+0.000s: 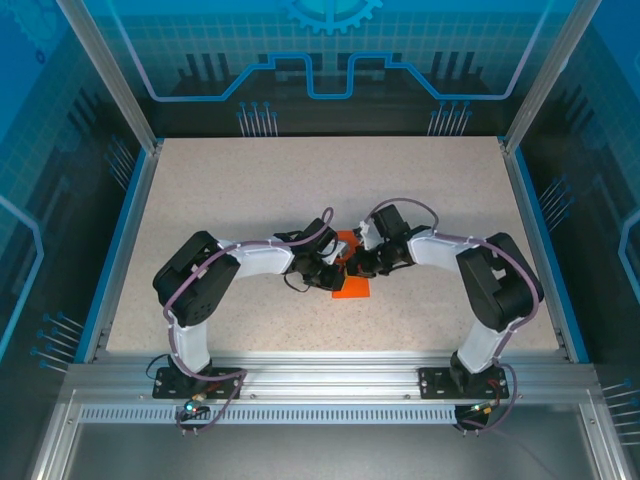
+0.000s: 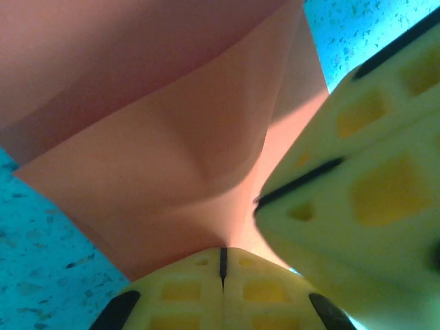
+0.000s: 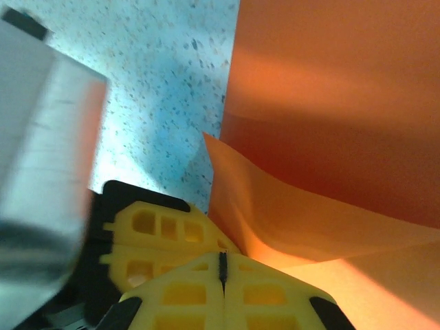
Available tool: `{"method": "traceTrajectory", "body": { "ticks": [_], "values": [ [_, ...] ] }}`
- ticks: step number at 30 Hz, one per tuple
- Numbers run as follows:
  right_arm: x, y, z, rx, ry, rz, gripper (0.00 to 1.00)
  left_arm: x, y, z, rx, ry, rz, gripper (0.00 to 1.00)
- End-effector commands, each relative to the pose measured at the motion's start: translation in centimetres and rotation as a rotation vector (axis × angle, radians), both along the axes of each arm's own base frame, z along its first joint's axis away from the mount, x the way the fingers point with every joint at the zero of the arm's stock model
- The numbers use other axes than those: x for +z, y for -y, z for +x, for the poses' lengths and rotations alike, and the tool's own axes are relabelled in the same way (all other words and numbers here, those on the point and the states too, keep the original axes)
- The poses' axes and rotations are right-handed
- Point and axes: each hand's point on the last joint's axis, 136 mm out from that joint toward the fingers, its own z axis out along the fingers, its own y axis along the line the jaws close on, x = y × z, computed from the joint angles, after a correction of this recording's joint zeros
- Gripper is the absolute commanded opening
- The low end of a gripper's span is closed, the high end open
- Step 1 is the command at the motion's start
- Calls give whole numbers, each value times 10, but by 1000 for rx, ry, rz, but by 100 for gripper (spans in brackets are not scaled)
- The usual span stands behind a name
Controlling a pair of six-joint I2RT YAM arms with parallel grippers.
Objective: Fold a paper plane with a square sheet of paper (fold left side to right side)
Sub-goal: Fold the triangle a second time at the center of the table.
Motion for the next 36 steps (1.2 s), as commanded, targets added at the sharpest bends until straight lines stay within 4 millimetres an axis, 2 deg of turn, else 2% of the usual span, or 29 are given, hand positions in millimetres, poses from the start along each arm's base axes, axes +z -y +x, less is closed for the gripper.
{"method": "traceTrajectory", "body": {
  "ticks": [1, 8, 21, 36],
  "values": [
    [-6, -7, -4, 30, -24, 2, 0, -22, -16, -14, 5, -49, 74, 0],
    [-21, -2, -7, 28, -61, -44, 0, -21, -17, -13, 7, -45, 81, 0],
    [-42, 20, -9, 25, -84, -152, 0, -25, -21, -15, 7, -49, 99, 0],
    [-34, 39, 19, -26, -41, -131, 0, -32, -24, -17, 2, -54, 115, 0]
  ]
}}
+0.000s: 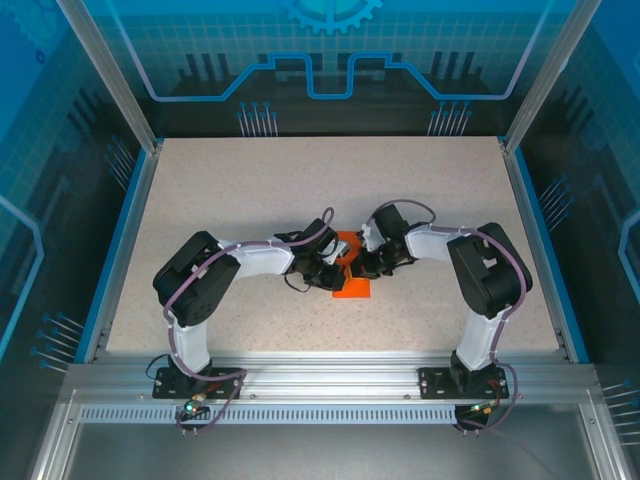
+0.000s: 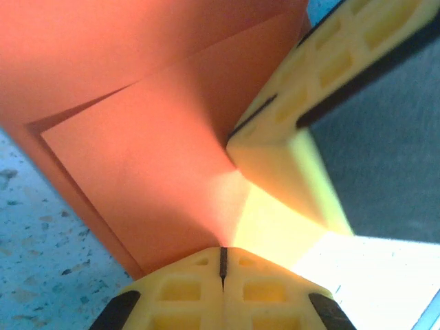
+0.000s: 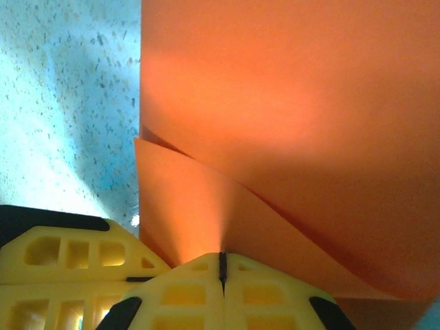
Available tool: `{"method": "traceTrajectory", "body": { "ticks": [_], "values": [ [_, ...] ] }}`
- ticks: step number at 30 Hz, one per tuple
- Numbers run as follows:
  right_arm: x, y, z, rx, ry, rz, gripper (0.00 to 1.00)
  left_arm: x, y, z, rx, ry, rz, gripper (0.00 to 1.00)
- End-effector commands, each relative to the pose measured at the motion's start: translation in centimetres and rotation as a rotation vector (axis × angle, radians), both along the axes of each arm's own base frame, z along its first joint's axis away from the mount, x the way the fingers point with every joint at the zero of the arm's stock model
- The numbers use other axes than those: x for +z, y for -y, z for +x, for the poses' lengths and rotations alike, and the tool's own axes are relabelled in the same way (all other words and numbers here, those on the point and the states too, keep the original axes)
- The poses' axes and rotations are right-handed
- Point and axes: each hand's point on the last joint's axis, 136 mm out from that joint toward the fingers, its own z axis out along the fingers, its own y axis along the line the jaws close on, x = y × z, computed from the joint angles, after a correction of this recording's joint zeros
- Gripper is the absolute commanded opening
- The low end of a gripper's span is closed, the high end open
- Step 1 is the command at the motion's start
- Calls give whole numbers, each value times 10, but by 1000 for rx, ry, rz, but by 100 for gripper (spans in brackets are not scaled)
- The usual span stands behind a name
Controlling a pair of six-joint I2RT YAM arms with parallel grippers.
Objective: Fold a paper plane with a square sheet of paper (fold left side to right side)
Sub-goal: Fold the triangle a second time at the center of the table.
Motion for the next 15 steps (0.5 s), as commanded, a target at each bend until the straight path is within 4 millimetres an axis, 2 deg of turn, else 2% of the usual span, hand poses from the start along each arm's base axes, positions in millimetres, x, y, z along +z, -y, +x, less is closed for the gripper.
{"method": "traceTrajectory", "body": {
  "ticks": [1, 15],
  "values": [
    [-10, 21, 10, -32, -5, -62, 0, -32, -25, -19, 4, -67, 121, 0],
    [-13, 59, 34, -108, -15, -66, 0, -35, -26, -21, 1, -69, 123, 0]
  ]
}}
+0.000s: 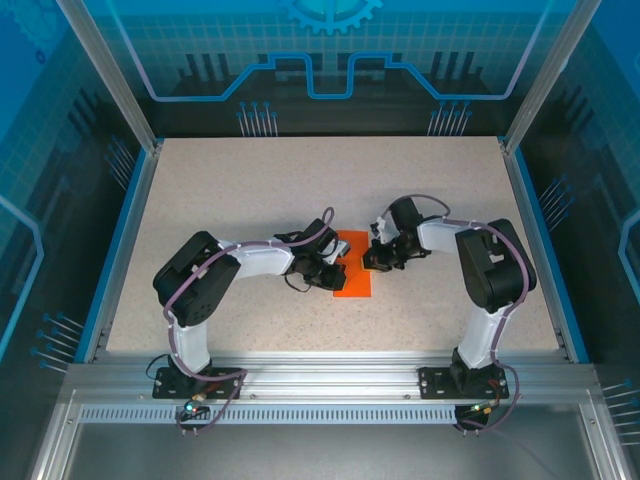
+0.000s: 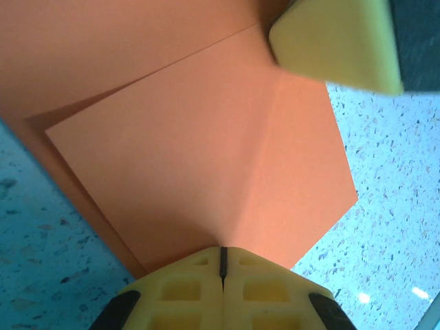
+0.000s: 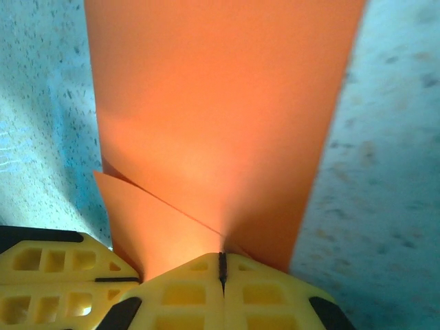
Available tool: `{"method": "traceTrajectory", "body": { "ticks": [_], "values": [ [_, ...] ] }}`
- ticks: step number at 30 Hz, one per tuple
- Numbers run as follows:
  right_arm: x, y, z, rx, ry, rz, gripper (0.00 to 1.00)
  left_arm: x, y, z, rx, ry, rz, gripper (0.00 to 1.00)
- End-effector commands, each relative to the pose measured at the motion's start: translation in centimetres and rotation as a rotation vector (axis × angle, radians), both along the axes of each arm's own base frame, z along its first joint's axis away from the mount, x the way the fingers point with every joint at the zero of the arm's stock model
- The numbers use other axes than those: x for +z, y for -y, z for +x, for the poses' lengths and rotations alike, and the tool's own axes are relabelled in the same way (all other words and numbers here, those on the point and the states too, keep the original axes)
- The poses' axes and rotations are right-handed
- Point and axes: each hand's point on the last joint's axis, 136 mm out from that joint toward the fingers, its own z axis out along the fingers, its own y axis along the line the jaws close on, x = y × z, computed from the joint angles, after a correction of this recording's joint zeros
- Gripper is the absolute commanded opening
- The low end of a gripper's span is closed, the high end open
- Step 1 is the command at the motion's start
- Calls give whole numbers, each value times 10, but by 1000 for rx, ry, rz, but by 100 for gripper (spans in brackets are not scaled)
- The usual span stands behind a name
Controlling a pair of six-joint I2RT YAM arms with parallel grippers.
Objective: Fold a paper plane with a square sheet of paper (fold left side to right side)
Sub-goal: Fold the triangle a second time at the center of the table.
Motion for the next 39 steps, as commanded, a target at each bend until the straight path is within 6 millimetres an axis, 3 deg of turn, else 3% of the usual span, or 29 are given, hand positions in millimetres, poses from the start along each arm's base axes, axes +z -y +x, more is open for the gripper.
{"method": "traceTrajectory", "body": {
  "ticks": [1, 7, 11, 16, 20, 24, 29, 34, 39],
  "values": [
    [-13, 25, 11, -36, -8, -72, 0, -35, -27, -22, 3, -79, 131, 0],
    [-12, 40, 24, -78, -10, -55, 0, -35, -25, -22, 1, -78, 126, 0],
    [3, 43, 29, -86, 25, -43, 0, -33, -22, -21, -1, -70, 121, 0],
    [31, 32, 22, -82, 73, 26, 0, -30, -18, -20, -3, -64, 112, 0],
    [39, 7, 4, -61, 56, 112, 0, -27, -17, -19, -1, -55, 106, 0],
    [34, -22, -12, -20, 16, 163, 0, -23, -16, -18, 1, -51, 96, 0],
    [20, -43, -19, 19, -20, 159, 0, -22, -14, -18, -1, -49, 90, 0],
    [2, -46, -21, 26, -64, 114, 0, -15, -11, -16, 2, -40, 71, 0],
    [-18, -34, -30, 16, -130, 28, 0, 4, -8, -14, 0, -21, 44, 0]
  ]
}}
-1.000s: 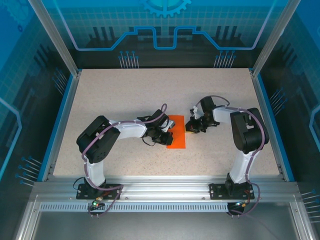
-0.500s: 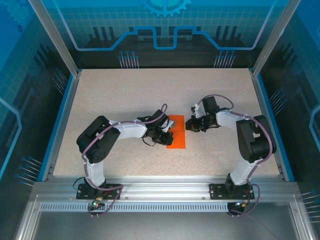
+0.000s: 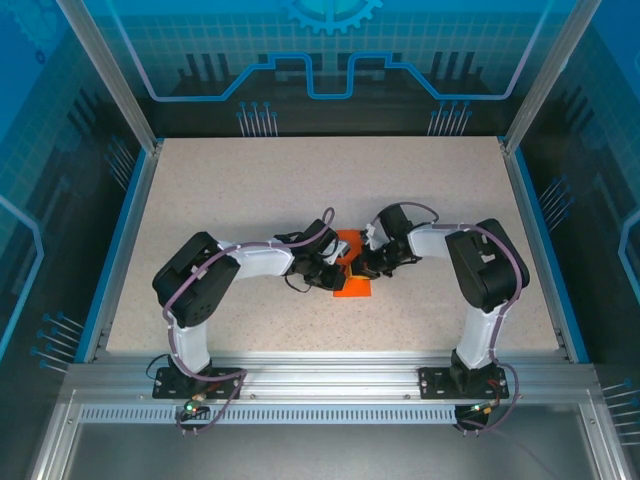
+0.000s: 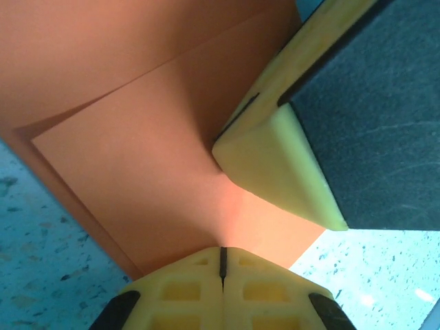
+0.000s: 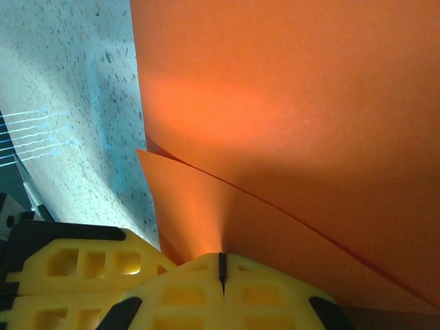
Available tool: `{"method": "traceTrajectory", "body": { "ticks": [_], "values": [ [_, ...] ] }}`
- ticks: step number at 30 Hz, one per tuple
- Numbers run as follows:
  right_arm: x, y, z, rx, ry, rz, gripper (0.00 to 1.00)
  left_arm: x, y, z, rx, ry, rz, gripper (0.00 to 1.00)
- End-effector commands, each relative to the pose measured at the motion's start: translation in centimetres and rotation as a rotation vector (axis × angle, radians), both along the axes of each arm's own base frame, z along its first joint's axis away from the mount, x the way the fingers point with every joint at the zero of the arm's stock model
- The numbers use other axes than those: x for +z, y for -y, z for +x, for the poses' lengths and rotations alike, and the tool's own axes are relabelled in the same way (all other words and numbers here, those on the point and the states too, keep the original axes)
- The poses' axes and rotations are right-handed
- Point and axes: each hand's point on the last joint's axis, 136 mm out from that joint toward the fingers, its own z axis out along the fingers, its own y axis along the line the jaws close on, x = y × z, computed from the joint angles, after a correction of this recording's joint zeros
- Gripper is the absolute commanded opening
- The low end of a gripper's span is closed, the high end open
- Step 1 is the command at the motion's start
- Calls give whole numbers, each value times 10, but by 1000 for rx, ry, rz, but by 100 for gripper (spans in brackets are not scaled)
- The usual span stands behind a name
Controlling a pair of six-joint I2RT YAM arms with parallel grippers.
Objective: Fold a paper plane with a square sheet of paper (fold left side to right side)
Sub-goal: Fold the triangle a second time at the center of the table.
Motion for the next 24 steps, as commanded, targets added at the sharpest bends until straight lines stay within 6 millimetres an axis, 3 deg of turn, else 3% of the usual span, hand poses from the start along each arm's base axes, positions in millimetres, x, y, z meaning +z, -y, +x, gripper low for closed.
{"method": "traceTrajectory", "body": {
  "ticks": [1, 5, 9, 24],
  "values": [
    [-20, 9, -8, -4, -56, -96, 0, 6, -8, -13, -1, -27, 35, 0],
    [-27, 14, -12, 0, -79, -125, 0, 21, -5, -15, -15, -27, -3, 0],
    [-27, 14, -12, 1, -84, -124, 0, 23, 0, -20, -32, -64, -41, 0],
    [-30, 18, -15, 17, -93, -155, 0, -5, -8, -24, 3, -147, -44, 0]
  ]
}}
